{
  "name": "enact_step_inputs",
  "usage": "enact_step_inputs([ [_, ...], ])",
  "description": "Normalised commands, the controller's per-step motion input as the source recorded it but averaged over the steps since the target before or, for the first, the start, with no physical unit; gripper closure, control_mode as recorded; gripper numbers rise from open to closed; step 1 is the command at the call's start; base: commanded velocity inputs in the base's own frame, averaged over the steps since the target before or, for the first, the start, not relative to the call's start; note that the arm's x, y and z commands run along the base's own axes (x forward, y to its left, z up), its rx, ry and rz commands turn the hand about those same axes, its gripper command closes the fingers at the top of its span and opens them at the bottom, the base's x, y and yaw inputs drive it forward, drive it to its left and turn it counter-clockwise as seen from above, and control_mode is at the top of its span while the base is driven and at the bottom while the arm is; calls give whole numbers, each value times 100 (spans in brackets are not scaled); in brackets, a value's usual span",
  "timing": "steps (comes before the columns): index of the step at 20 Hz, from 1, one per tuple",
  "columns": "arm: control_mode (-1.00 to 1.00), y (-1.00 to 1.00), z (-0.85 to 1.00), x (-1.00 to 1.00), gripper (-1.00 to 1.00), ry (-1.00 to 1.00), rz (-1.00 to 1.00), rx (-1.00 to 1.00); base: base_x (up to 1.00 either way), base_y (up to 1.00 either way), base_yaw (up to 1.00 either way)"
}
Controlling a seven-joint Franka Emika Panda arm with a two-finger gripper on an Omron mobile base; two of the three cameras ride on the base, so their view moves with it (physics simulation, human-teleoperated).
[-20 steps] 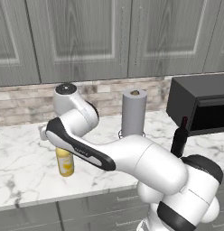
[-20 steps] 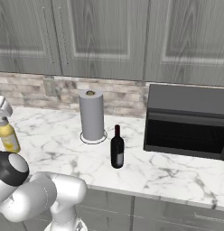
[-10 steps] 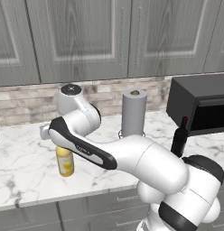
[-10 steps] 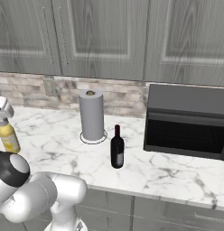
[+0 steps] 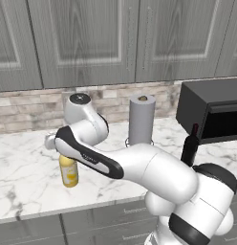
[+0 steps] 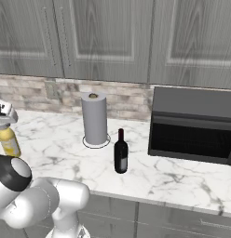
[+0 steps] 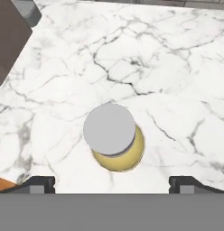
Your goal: There is a wine glass and glass cup on the dining counter. Place the wine bottle next to the wine glass and the juice bottle next to the glass cup.
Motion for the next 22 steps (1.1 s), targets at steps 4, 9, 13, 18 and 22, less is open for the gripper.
enact_step_inputs([
  [4,-100,0,-3,19,-100,1,4,0,0,0,0],
  [9,-100,1,0,23,-100,5,2,0,0,0,0],
  [13,-100,11,-8,17,-100,6,0,0,0,0,0],
  [18,-100,20,-14,13,-100,4,0,0,0,0,0],
  [22,-100,20,-15,8,-100,1,0,0,0,0,0],
])
